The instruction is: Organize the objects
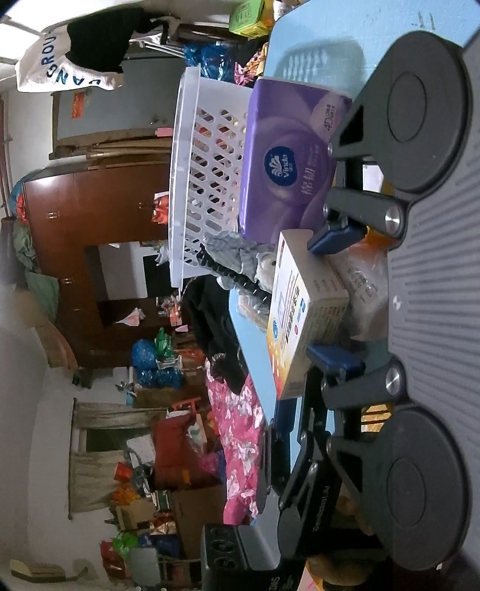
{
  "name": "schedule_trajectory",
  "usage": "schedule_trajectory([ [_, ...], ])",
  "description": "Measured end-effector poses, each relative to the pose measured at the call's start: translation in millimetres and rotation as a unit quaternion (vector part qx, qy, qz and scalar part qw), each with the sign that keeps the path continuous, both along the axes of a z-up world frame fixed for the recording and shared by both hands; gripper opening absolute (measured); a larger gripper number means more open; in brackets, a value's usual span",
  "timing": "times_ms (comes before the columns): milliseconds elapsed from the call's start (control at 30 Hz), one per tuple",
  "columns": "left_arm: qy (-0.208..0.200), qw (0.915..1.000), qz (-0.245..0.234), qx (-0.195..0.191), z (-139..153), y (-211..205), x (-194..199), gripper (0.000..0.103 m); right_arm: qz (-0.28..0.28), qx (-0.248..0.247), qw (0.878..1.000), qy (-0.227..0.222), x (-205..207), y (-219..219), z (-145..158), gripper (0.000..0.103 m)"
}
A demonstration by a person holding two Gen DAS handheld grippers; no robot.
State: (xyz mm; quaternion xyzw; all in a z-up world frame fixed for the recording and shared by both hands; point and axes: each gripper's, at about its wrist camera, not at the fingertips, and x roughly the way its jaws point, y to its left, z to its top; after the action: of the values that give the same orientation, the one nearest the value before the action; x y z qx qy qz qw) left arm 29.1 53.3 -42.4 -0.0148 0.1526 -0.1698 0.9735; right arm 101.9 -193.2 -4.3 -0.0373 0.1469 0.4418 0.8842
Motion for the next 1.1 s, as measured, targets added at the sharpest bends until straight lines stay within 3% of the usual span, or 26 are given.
schedule_trajectory([
  [300, -0.028, 0.9996, 0.000, 0.003, 6.8, -1.1, -10.3, 0.048, -0.006, 0.006, 0.999, -0.037, -5.2, -6.0, 5.3, 0.051],
  [733, -0.086, 0.9960, 0.012, 0.023, 32.7, -12.0, -18.4, 0.047, -0.008, 0.015, 0.996, -0.082, -4.0, -4.2, 22.9, 0.050],
  [1100, -0.117, 0.9921, 0.015, 0.042, 93.0, -18.1, 44.1, 0.047, -0.023, -0.006, 0.993, -0.119, 42.5, 8.3, 75.1, 0.050],
])
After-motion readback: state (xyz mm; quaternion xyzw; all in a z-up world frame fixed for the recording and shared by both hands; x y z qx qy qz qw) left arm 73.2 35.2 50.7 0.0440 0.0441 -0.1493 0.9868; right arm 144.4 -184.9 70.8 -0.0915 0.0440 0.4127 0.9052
